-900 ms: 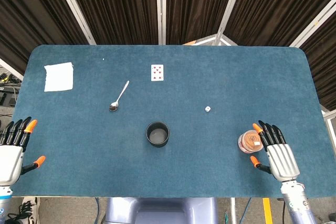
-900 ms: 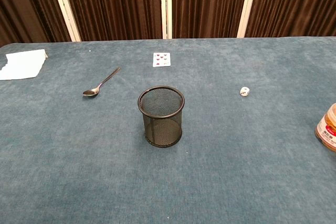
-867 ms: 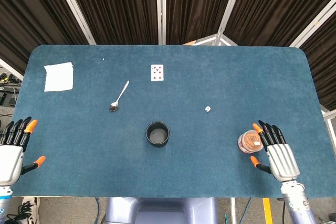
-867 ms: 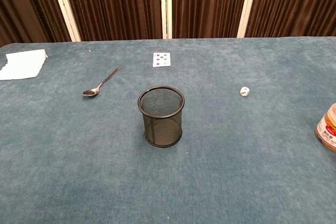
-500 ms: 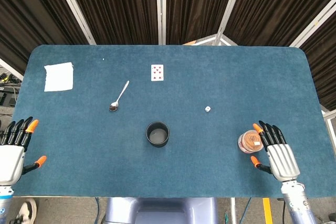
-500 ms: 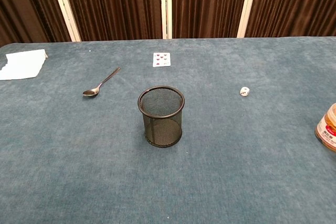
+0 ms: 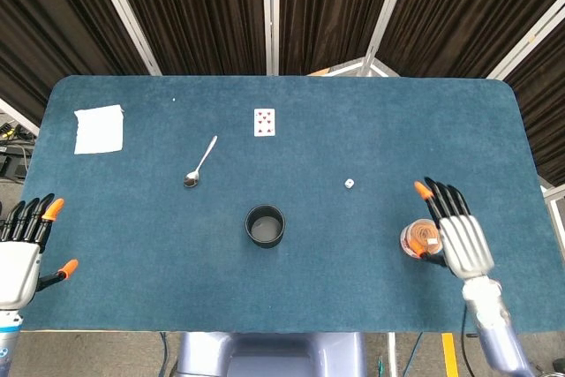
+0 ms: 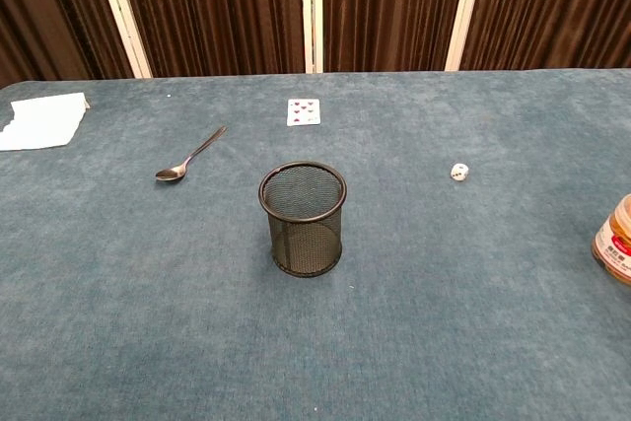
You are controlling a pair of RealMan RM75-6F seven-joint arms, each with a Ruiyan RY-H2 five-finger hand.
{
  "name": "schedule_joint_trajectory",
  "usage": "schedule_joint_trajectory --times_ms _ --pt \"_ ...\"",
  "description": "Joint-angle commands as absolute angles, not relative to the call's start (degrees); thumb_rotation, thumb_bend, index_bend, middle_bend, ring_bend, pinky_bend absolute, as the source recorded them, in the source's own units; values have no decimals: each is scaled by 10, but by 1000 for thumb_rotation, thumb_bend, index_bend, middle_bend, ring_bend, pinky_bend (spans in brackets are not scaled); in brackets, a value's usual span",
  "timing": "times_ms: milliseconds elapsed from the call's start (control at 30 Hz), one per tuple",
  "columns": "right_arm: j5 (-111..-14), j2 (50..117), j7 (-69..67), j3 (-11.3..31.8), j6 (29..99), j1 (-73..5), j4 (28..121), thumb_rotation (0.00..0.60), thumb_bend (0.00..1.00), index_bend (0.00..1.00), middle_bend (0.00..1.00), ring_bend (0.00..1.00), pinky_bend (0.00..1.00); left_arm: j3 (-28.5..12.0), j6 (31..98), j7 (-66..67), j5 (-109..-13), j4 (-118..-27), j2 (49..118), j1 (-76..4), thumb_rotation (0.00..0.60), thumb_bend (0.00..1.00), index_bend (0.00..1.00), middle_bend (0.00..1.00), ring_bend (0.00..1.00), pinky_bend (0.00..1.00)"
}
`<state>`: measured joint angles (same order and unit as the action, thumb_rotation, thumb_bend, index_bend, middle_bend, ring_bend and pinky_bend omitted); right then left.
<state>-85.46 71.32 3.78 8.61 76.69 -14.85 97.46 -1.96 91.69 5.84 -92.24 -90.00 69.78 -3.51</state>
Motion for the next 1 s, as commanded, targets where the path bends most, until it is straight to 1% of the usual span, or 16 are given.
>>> schedule_joint_trajectory --times_ms 33,200,300,433,633,767,1000 --pt "-790 723 81 138 701 -207 985 600 151 138 0 0 0 -23 915 59 -919 -902 697 -38 600 46 0 0 0 0" --pt "-698 760 135 183 632 -274 963 600 151 271 5 0 0 -26 906 60 -913 -901 698 -43 600 45 0 0 0 0" --pt "-651 789 170 198 613 -307 939 600 154 315 22 0 0 -27 899 63 -912 -902 700 -47 600 46 0 0 0 0" --pt "-597 825 183 211 583 -345 903 600 154 319 27 0 0 -29 895 68 -910 -903 700 -51 600 45 0 0 0 0" --pt "-547 881 193 204 540 -391 819 600 154 309 27 0 0 -33 896 63 -901 -899 699 -51 600 45 0 0 0 0" --pt "-528 906 187 196 520 -406 777 600 153 309 27 0 0 -33 901 59 -903 -901 696 -49 600 46 0 0 0 0" --pt "-518 943 183 183 506 -422 713 600 152 313 27 0 0 -32 900 59 -901 -899 697 -50 600 45 0 0 0 0"
